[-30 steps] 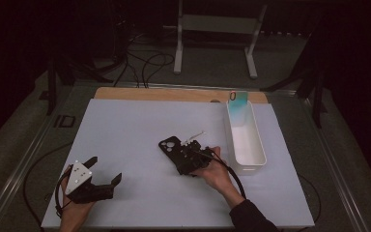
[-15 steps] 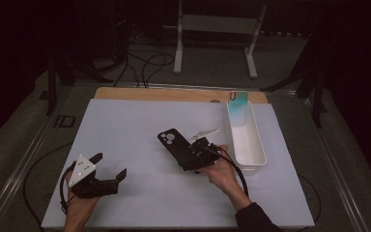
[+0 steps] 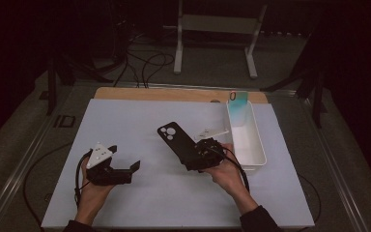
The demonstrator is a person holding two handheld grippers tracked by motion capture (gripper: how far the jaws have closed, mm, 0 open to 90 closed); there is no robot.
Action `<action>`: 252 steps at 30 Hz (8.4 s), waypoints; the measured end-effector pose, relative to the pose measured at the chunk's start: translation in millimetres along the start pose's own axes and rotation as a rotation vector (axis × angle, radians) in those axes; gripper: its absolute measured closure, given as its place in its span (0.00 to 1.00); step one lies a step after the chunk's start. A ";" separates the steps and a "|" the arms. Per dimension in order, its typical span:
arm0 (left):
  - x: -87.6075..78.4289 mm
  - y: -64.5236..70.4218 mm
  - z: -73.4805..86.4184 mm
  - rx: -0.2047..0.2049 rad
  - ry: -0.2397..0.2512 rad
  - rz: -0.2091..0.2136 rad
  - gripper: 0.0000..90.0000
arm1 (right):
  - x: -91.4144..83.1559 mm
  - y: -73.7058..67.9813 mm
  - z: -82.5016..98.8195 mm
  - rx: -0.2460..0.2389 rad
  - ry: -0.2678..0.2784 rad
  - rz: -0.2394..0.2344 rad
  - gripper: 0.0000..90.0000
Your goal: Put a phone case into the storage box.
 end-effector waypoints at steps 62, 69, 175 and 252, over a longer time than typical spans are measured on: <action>46.9 70.8 -48.6 -0.069 0.058 0.338 0.82 | 4.0 -54.2 -22.2 -0.119 0.206 -0.034 0.16; 46.7 72.6 -47.9 -0.026 0.059 0.306 0.94 | 7.1 -55.2 -21.0 -0.154 0.204 -0.008 0.16; 22.4 33.2 -22.5 0.113 0.057 -0.003 0.02 | -22.4 -42.1 -82.0 -0.051 0.338 -0.007 0.16; -27.3 -43.4 54.0 0.064 0.075 -0.162 0.00 | -26.7 27.7 -130.3 -0.007 0.370 0.174 0.16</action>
Point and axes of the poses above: each handheld gripper's, and its own axes: x roughly forward along the jaws, z roughly out of its underside, y roughly to its right, the point moved 6 cm from there along x, roughly forward along the jaws, and after that the axes turned 1 degree about -z, right-handed, at the moved point
